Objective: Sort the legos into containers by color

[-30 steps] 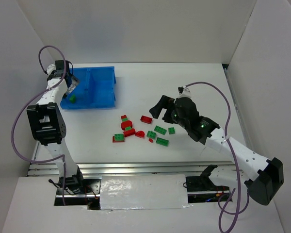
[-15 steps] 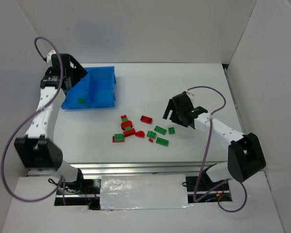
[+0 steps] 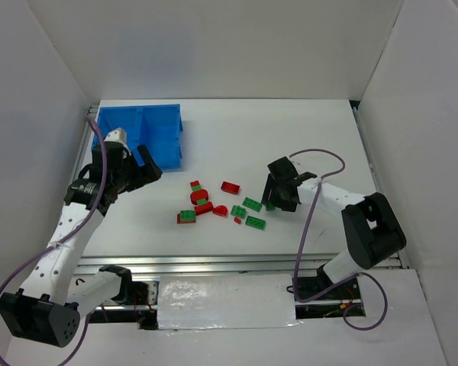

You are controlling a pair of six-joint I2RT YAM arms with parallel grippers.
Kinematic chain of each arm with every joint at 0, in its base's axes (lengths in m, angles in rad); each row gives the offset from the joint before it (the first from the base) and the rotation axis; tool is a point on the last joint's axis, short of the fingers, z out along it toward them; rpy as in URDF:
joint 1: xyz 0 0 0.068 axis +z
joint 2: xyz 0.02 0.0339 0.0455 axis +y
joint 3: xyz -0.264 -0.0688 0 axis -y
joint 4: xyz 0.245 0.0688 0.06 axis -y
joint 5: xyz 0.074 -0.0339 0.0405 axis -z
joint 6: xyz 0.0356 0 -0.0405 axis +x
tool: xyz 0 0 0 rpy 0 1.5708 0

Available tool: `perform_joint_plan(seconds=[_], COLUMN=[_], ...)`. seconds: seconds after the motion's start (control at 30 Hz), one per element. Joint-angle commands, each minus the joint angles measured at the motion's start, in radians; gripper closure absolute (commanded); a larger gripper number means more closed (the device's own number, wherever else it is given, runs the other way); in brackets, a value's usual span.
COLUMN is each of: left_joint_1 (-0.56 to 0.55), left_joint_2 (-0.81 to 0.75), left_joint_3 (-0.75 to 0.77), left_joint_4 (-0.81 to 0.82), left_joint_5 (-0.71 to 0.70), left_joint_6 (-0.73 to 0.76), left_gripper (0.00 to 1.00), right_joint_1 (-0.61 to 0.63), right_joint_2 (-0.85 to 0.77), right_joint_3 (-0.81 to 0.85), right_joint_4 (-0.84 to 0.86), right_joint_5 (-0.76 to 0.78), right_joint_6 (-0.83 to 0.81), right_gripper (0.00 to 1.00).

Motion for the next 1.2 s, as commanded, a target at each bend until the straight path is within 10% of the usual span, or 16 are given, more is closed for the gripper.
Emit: perform_joint_plan(seconds=[0.0, 0.5, 0.83, 1.17], left_joint_1=[-0.005, -0.006, -0.006, -0.008], left_joint_2=[-0.053, -0.085, -0.057, -0.05], left_joint_3=[-0.029, -0.075, -0.101, -0.152], left_joint_4=[-0.013, -0.005, 0.079, 0.181], left_joint_5=[0.047, 0.068, 0.301, 0.419], left_joint_6=[0.07, 0.099, 0.107, 0.05], left_gripper=[0.01, 0.01, 0.01, 0.01], right_joint_1=[-0.004, -0.004, -0.002, 0.001], right_joint_2=[0.022, 0.079, 0.078, -0.042], right_joint_3=[-0.01, 0.053, 0.07, 0.07], right_joint_4=[0.03, -0.014, -0.001, -0.019], right_joint_5=[-0.028, -0.039, -0.103, -0.109], right_joint_6=[-0.015, -0.05, -0.106, -0.127], right_gripper=[0.28, 0.49, 0.82, 0.85])
